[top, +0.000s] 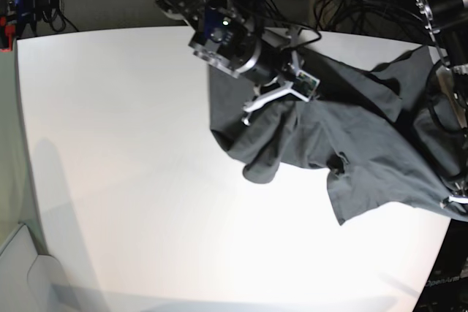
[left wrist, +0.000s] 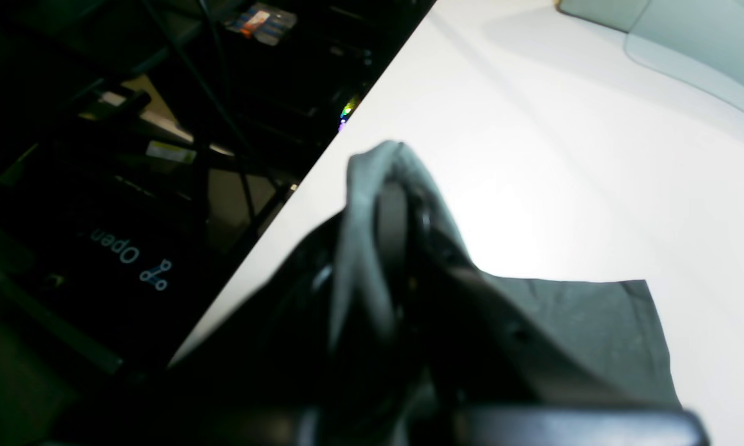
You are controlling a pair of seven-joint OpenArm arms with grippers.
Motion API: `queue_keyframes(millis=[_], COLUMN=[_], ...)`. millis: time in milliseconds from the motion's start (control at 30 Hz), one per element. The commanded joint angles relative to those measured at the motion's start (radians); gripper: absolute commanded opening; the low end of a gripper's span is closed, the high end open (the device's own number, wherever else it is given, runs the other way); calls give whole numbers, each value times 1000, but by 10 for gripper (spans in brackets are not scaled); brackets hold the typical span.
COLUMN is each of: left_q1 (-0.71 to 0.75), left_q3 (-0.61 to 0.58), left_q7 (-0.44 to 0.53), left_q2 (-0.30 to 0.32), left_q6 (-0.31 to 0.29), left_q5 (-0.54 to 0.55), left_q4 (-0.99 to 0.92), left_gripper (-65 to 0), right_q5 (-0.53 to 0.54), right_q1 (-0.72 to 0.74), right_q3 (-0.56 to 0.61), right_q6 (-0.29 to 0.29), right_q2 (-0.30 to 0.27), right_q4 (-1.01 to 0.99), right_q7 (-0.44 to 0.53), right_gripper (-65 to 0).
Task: Layout the t-shirt on the table in an organized manner, then fold the t-shirt properly
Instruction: 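Lift the t-shirt with the right gripper and drag it across the table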
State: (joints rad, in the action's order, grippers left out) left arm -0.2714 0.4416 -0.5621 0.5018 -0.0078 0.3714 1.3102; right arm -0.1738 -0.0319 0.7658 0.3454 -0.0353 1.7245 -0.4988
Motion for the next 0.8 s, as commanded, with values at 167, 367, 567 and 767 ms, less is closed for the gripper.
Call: queue_keyframes(millis=[167, 367, 567, 767], left_q1=[-21, -21, -19, 5], left_q3=[6, 6, 6, 6], left_q7=[32, 32, 32, 32], left_q2=[22, 22, 21, 5], left_q6=[-1, 1, 1, 4], left_q5=[2, 1, 1, 2], left_q4=[15, 15, 15, 15], left_gripper=[-648, -648, -648, -648], right_q5=[10, 12, 12, 15], right_q1=[-6, -46, -36, 100], right_q3=[-1, 5, -39, -130], right_q6=[-4, -1, 1, 17], right_q2=[-28, -28, -54, -44], right_q4=[121, 128, 145, 84], right_q7=[27, -42, -79, -82], right_gripper=[-628, -464, -379, -375])
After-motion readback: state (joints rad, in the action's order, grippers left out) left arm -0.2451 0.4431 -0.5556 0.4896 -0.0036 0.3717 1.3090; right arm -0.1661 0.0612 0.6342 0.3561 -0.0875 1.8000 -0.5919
